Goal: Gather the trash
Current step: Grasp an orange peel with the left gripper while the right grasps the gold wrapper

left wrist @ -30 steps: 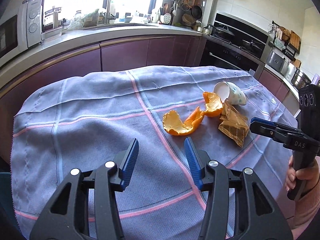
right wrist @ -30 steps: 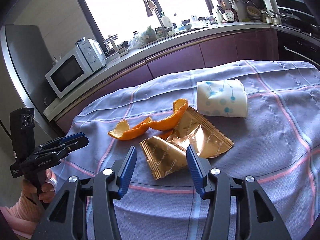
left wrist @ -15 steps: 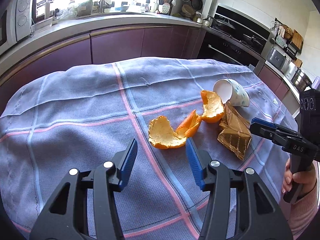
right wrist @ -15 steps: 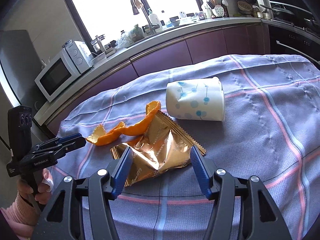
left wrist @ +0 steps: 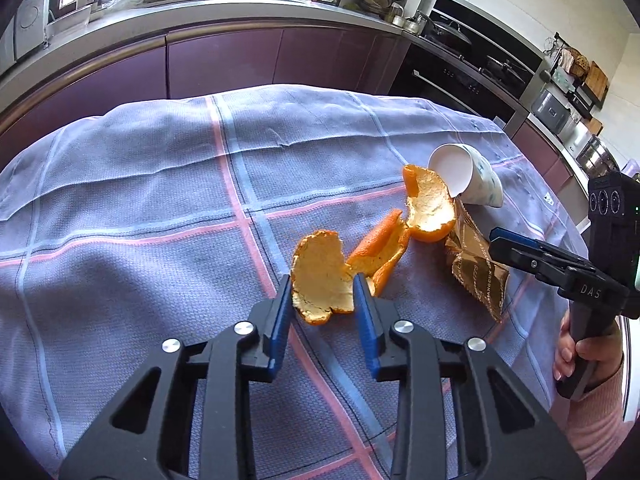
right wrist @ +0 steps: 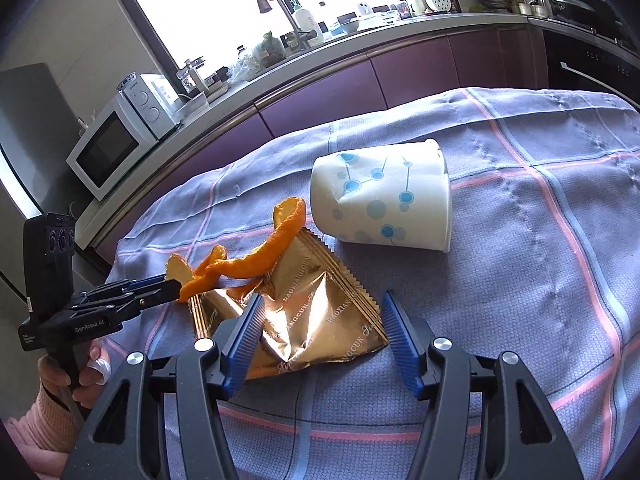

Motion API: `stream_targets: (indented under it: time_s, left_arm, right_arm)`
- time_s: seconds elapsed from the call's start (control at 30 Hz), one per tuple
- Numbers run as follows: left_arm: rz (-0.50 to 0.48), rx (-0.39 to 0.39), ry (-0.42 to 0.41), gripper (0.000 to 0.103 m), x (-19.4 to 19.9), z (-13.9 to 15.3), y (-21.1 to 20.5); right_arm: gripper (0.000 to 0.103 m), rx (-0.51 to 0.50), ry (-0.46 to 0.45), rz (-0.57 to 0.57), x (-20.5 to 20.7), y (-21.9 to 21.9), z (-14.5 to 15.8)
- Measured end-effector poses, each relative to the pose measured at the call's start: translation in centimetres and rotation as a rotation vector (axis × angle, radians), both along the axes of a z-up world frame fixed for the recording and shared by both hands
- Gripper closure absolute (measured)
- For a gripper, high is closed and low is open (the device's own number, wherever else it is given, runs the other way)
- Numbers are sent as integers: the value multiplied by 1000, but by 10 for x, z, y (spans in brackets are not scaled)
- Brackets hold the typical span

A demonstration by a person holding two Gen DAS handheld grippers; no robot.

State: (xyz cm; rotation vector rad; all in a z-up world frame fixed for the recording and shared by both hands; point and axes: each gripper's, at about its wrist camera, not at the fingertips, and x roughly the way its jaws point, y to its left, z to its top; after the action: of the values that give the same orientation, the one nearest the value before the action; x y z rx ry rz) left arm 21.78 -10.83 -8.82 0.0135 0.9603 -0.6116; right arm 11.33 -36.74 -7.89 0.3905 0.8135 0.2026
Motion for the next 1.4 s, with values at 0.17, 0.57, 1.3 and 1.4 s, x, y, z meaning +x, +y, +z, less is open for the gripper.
stream_targets:
  time_s: [0.17, 0.57, 1.3, 1.4]
  left_arm:
    - [2, -11, 5, 89, -2, 0, 4]
    - [9, -51, -21, 96, -18, 13, 26]
    - [9, -11, 6, 86, -26, -2, 27]
    - [11, -10, 3, 88, -26, -2, 29]
  right_arm:
    - [46, 37, -1, 32, -10, 3, -2]
    - [59, 89, -6, 59, -17, 9, -1]
    - [67, 81, -13, 172, -12, 36, -2]
    - [66, 91, -14, 186, -10, 38, -2]
